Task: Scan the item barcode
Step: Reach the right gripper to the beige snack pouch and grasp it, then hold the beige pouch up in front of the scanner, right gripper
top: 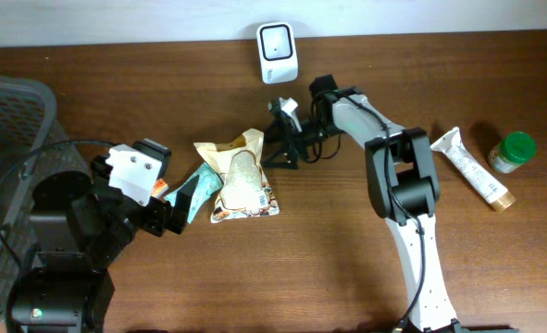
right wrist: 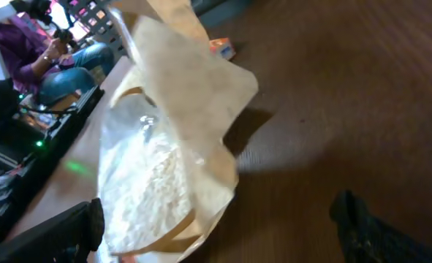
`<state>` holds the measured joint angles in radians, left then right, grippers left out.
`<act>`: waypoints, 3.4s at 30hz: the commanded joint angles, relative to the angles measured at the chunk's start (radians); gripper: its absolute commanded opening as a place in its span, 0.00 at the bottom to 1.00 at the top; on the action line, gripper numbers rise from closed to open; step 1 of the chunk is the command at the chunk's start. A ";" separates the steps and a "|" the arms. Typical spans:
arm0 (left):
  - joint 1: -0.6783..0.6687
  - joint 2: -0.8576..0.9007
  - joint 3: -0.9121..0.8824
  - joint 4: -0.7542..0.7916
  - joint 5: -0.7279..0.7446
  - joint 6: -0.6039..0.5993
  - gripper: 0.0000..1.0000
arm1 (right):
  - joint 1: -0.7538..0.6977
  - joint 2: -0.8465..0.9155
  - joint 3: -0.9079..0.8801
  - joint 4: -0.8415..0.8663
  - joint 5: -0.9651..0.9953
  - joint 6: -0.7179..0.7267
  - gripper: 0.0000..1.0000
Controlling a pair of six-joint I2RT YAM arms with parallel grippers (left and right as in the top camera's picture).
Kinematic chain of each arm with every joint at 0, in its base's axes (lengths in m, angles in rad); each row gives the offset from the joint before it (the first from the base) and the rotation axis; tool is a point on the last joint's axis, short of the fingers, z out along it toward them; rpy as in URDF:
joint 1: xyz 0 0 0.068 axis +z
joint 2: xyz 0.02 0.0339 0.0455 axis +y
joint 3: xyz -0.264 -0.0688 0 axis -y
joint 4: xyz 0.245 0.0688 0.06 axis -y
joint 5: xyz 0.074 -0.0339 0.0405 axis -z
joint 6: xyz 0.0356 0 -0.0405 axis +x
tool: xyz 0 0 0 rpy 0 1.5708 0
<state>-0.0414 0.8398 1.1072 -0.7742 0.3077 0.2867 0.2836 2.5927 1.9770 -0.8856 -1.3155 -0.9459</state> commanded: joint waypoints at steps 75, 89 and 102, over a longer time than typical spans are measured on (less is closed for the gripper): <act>0.005 -0.004 0.002 -0.077 0.019 -0.013 0.99 | 0.117 -0.270 0.783 -0.019 1.202 0.566 0.04; 0.005 -0.004 0.001 -0.103 0.019 -0.013 0.99 | 0.271 0.166 0.730 0.986 2.281 0.211 0.04; 0.005 0.010 -0.014 -0.110 0.018 -0.013 0.99 | 0.272 0.166 0.370 1.588 2.036 -0.093 0.04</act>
<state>-0.0414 0.8402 1.1069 -0.8768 0.3111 0.2867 0.5396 2.7823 2.3360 0.6506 0.8043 -1.0142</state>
